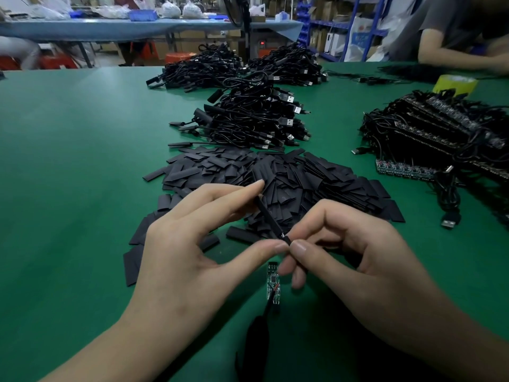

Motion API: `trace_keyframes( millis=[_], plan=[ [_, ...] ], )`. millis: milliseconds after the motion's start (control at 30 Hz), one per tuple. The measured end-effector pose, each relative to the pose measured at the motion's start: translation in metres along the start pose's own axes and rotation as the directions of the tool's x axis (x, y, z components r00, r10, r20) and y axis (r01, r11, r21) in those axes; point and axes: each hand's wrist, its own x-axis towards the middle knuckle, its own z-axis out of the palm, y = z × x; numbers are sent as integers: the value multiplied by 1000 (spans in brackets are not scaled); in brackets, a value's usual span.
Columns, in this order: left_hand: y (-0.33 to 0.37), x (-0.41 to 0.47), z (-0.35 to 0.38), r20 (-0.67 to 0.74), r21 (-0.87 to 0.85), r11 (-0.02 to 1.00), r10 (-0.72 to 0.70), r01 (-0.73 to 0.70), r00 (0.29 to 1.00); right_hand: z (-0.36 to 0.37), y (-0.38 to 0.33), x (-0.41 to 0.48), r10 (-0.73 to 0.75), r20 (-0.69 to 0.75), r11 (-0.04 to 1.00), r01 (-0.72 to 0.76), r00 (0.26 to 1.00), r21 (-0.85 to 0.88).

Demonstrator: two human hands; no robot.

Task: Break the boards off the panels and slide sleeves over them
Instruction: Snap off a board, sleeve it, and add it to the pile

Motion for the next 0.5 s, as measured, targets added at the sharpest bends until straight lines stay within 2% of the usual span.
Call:
trace_keyframes(
  millis=[233, 500],
  plan=[
    [5, -2, 0, 46, 9, 1000, 29, -29, 999, 0, -3, -1, -67, -34, 990, 62, 997, -129],
    [10, -1, -1, 32, 58, 995, 82, -83, 996, 1, -2, -2, 11, 2, 998, -11, 1000, -58]
  ],
)
